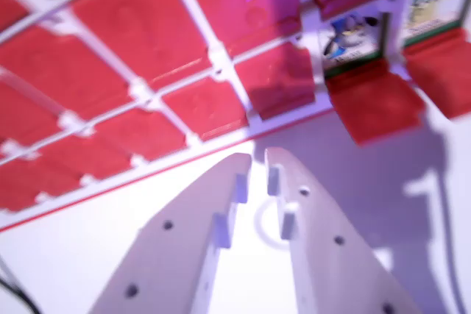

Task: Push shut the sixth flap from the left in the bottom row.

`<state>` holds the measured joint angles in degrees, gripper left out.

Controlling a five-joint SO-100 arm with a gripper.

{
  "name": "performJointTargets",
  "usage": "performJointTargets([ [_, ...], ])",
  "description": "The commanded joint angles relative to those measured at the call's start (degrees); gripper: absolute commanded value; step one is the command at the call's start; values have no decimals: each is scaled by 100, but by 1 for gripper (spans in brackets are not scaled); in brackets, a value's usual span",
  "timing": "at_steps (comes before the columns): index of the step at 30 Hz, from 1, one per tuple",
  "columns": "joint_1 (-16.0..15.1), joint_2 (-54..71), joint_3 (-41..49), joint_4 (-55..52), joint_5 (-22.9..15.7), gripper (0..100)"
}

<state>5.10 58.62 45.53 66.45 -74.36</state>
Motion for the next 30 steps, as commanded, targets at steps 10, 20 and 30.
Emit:
performJointTargets([
  [10, -141, 3146, 1661, -264, -352, 2],
  [20, -378, 4755, 2698, -501, -791, 2],
  [30, -501, 6091, 3542, -791, -1204, 2],
])
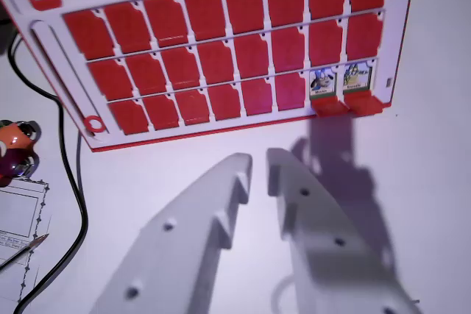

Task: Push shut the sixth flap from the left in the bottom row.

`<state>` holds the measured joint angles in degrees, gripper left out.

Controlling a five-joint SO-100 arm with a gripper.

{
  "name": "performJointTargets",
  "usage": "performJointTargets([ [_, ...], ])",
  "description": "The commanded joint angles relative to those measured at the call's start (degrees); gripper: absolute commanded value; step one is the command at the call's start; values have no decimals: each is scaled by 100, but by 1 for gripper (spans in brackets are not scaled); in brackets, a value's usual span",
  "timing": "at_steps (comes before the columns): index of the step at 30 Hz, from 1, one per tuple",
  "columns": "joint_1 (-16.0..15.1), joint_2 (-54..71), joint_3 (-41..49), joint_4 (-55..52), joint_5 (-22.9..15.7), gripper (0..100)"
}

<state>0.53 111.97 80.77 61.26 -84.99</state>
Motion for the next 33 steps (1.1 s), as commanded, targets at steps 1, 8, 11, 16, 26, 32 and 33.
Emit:
performJointTargets([
  [1, -53, 870, 88, -325, -185, 2],
  [8, -176, 1512, 396, -439, -352, 2],
  [11, -237, 1740, 545, -431, -360, 2],
  [16, -334, 2039, 703, -325, -308, 2],
  [26, -422, 2461, 1072, -308, -255, 2],
  [32, -448, 2505, 1046, -308, -229, 2],
  [33, -448, 2505, 1046, -308, -229, 2],
])
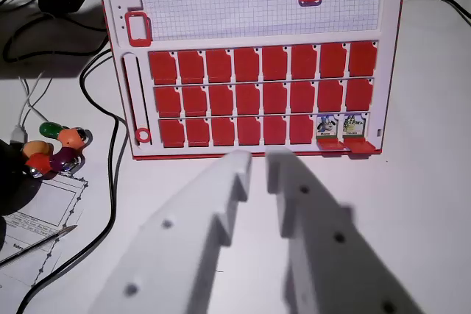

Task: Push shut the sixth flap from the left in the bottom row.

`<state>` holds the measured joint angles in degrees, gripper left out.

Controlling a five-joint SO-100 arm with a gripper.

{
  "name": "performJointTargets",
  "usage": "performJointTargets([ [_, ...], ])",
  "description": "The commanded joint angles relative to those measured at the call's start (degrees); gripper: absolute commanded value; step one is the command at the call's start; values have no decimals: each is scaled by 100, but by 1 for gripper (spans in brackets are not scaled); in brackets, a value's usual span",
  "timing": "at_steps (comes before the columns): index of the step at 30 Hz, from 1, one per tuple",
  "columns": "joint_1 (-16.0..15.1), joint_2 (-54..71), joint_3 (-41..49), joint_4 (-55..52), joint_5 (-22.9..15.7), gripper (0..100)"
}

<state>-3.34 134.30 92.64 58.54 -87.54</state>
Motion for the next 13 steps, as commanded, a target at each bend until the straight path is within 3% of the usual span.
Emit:
performJointTargets([
  [1, -62, 281, -141, -35, 35, 2],
  [13, -123, 308, -202, -35, 105, 2],
])
